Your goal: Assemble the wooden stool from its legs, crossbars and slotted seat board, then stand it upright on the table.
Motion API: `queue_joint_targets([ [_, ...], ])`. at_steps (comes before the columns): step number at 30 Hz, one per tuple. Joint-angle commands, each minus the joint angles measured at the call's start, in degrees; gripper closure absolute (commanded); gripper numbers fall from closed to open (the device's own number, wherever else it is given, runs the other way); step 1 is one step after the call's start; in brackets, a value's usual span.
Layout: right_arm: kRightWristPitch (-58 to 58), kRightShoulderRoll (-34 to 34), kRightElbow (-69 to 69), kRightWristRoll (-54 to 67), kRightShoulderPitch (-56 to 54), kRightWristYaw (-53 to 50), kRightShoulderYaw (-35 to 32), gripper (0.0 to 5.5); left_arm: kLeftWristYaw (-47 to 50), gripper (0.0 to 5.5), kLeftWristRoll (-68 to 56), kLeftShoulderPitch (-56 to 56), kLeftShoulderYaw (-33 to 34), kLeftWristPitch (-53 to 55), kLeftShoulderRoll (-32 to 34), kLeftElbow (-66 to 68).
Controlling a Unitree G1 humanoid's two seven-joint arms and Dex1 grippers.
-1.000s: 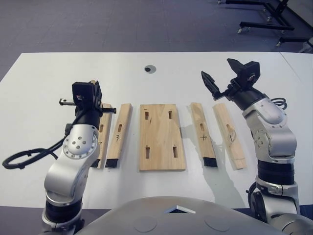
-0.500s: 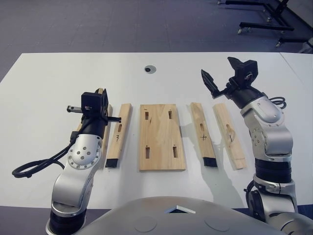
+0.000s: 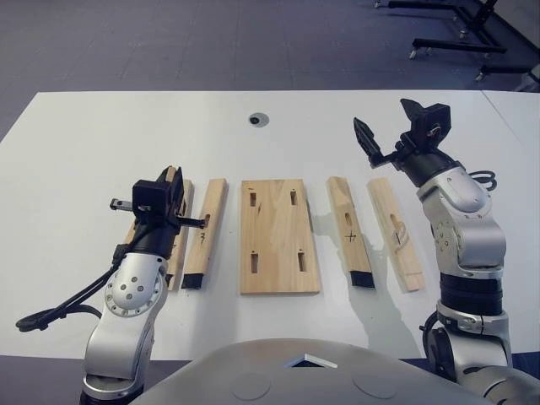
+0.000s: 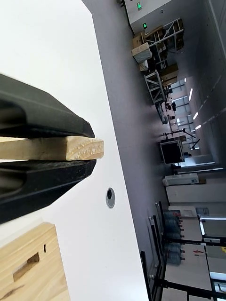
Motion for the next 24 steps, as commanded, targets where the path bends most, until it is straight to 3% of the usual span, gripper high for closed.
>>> queue_joint_targets([
  [1, -0.1, -0.1, -0.1, -0.5, 0.4, -0.1, -0.2, 0.60, -1.3, 5.13, 0.8, 1.4, 1.5, -1.3, 0.0, 0.5],
  [24, 0.5, 0.1, -1.3, -0.4, 1.3, -1.2, -0.3, 0.60, -5.3, 5.13, 1.5, 3.5, 5.8, -5.0, -1.0, 4.6],
])
